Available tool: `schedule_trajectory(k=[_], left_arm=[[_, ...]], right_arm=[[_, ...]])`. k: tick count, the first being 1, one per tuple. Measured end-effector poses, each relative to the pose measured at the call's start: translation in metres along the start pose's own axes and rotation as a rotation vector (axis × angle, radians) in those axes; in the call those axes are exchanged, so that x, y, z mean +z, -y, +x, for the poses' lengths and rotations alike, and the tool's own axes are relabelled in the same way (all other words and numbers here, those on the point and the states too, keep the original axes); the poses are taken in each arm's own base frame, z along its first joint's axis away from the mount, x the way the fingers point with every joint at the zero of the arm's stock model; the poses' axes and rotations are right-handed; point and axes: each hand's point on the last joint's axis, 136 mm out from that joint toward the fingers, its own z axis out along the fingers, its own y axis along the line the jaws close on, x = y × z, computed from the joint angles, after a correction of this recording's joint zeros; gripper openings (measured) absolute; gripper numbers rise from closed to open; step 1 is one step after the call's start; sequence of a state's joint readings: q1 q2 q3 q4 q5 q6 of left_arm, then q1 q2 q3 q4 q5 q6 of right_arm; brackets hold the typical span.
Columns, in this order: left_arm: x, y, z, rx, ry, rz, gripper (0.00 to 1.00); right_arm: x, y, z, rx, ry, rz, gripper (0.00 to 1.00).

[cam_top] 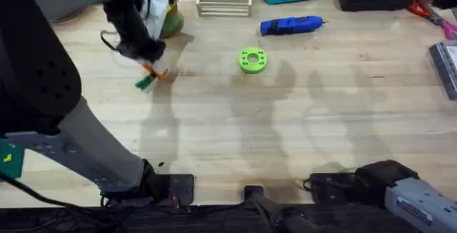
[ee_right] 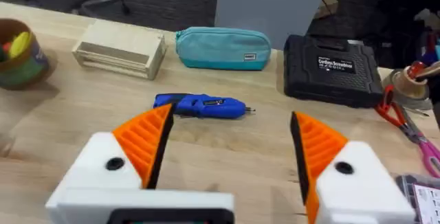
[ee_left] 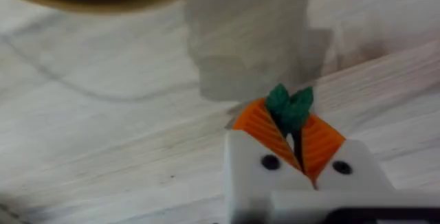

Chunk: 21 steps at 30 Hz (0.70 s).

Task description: Pick up the gripper from the table and insert it into the empty holder that is missing its gripper. Then pick up a screw, insert it into the mounting hole, and use the screwdriver to tighten it. Finally, clean up the table by picking up the vegetable and placing it into the bucket.

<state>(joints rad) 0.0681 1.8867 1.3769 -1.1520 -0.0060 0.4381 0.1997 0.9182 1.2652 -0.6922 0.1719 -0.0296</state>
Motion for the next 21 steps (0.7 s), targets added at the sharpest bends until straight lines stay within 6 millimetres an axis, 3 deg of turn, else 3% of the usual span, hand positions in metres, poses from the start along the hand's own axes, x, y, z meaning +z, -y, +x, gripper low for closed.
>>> schedule_trajectory(k=[3,11,14,17,21], left_arm=[[-0.032,-0.005,-0.022,-0.002,0.075,-0.002,0.022],[-0.146,-0.025,-0.096,0.017,0.444,-0.085,0.022],[-0.178,-0.034,-0.119,0.02,0.58,-0.14,0.022],[-0.194,-0.044,-0.135,-0.032,0.668,-0.173,0.022],[-0.194,-0.053,-0.138,-0.141,0.684,-0.179,0.022]], right_arm=[[0.0,0.0,0.0,0.0,0.0,0.0,0.942],[0.0,0.0,0.0,0.0,0.0,0.0,0.942],[0.0,0.0,0.0,0.0,0.0,0.0,0.942],[0.0,0.0,0.0,0.0,0.0,0.0,0.942],[0.0,0.0,0.0,0.0,0.001,0.0,0.942]])
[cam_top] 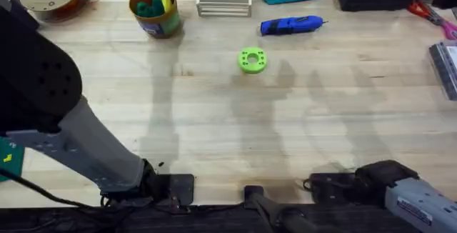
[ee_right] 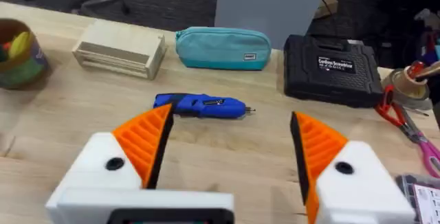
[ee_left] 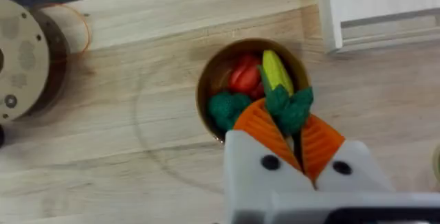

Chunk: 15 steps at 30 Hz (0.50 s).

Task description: Pick up the gripper from the table and insert it into the empty holder that is missing its gripper. Then pick up a screw, insert it into the mounting hole, and use the screwdriver to tighten it. Finally, clean up the table by picking up the vegetable and placing it into the bucket.

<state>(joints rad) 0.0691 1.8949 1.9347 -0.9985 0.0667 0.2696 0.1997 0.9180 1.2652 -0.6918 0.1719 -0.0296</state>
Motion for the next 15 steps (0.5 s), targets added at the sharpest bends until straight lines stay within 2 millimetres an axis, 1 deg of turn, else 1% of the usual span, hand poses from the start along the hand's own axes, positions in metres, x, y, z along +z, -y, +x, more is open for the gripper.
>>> schedule_trajectory(k=[2,5,6,10,14,15], left_arm=[[0.005,-0.003,0.001,-0.041,-0.007,-0.011,0.022],[0.022,-0.008,0.003,-0.079,-0.02,-0.023,0.022],[0.044,-0.015,0.007,-0.108,-0.04,-0.037,0.022],[0.07,-0.024,0.017,-0.173,-0.076,-0.047,0.022],[0.086,-0.03,0.029,-0.229,-0.113,-0.053,0.037],[0.087,-0.03,0.03,-0.237,-0.119,-0.054,0.061]], right_arm=[[0.0,0.0,0.0,0.0,0.0,0.0,0.942],[0.0,0.0,0.0,0.0,-0.001,0.0,0.942],[0.0,0.0,0.0,0.0,0.0,0.0,0.942],[0.0,0.0,0.0,0.0,-0.001,0.0,0.942],[0.0,0.0,0.0,0.0,-0.001,0.0,0.942],[0.0,0.0,0.0,0.0,-0.001,0.0,0.943]])
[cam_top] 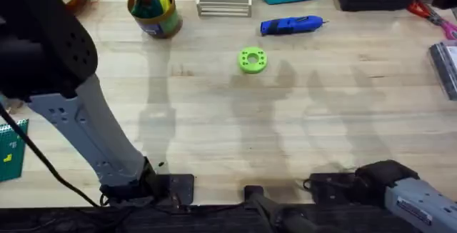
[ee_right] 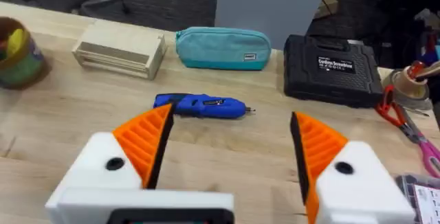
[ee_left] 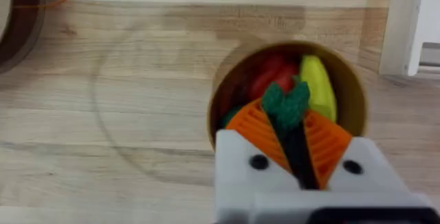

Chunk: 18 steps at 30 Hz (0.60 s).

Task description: Pick up the gripper from the table and insert it into the empty holder that is missing its gripper. Then pick up a screw, insert it into the mounting hole, and use the screwdriver to tighten it. Finally, clean up the table by picking up the vegetable and placing it into the bucket.

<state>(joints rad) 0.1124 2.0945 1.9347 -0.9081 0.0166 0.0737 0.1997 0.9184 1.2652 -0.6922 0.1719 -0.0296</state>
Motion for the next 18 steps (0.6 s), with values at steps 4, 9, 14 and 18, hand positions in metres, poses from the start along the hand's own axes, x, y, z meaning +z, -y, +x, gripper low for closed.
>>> schedule_trajectory(k=[4,9,14,18], left_arm=[[0.0003,-0.0017,0.0004,-0.018,-0.002,-0.006,0.275],[0.0003,-0.0018,0.0016,-0.031,-0.006,-0.007,0.613],[0.0002,-0.0015,0.0059,-0.032,-0.024,-0.006,0.718],[-0.0035,-0.0019,0.008,-0.036,-0.037,-0.008,0.853]], right_arm=[[-0.0001,0.0,0.0,0.0,0.0,0.0,0.941],[-0.0001,0.0,-0.0001,0.0,0.0,0.0,0.941],[0.0,0.0,0.0,0.0,0.0,0.0,0.941],[-0.0001,0.0,0.0,0.0,0.0,0.0,0.941]])
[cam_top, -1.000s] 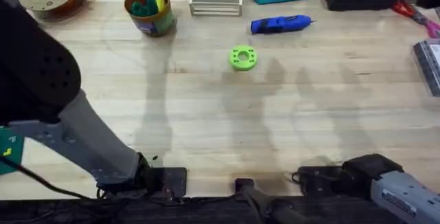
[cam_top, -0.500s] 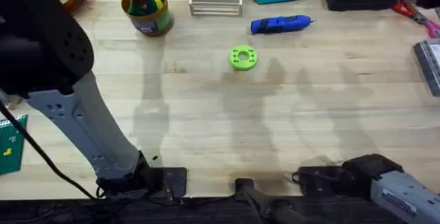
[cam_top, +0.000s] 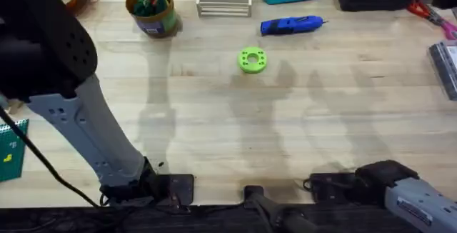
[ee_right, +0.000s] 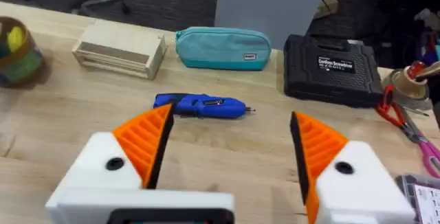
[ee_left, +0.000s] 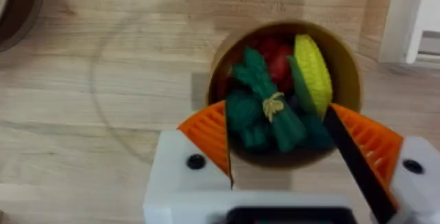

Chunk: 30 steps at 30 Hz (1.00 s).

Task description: Pick up the gripper from the table and insert it into the empty holder that is missing its gripper. Then pick up a screw, insert it into the mounting hole, and use the screwdriver to tighten it. Finally, clean up the table by picking up the vegetable and placing it into the bucket.

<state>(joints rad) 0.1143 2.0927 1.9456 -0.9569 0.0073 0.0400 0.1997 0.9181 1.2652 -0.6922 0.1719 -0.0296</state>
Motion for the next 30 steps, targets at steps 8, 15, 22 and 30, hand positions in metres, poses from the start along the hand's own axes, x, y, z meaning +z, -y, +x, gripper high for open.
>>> schedule_trajectory(k=[8,15,22,30], left_arm=[[-0.083,0.0,-0.009,0.001,0.098,-0.004,0.879],[-0.22,0.003,0.025,0.002,0.207,-0.009,0.881],[-0.299,0.006,0.086,0.002,0.238,-0.01,0.882],[-0.363,0.008,0.141,0.003,0.339,-0.014,0.882]], right_arm=[[0.0,0.0,0.0,0.0,0.0,0.0,0.944],[0.0,0.0,0.0,0.0,0.0,0.0,0.943],[0.0,0.0,0.0,0.0,0.0,0.0,0.943],[0.0,0.0,0.0,0.0,0.0,0.0,0.941]])
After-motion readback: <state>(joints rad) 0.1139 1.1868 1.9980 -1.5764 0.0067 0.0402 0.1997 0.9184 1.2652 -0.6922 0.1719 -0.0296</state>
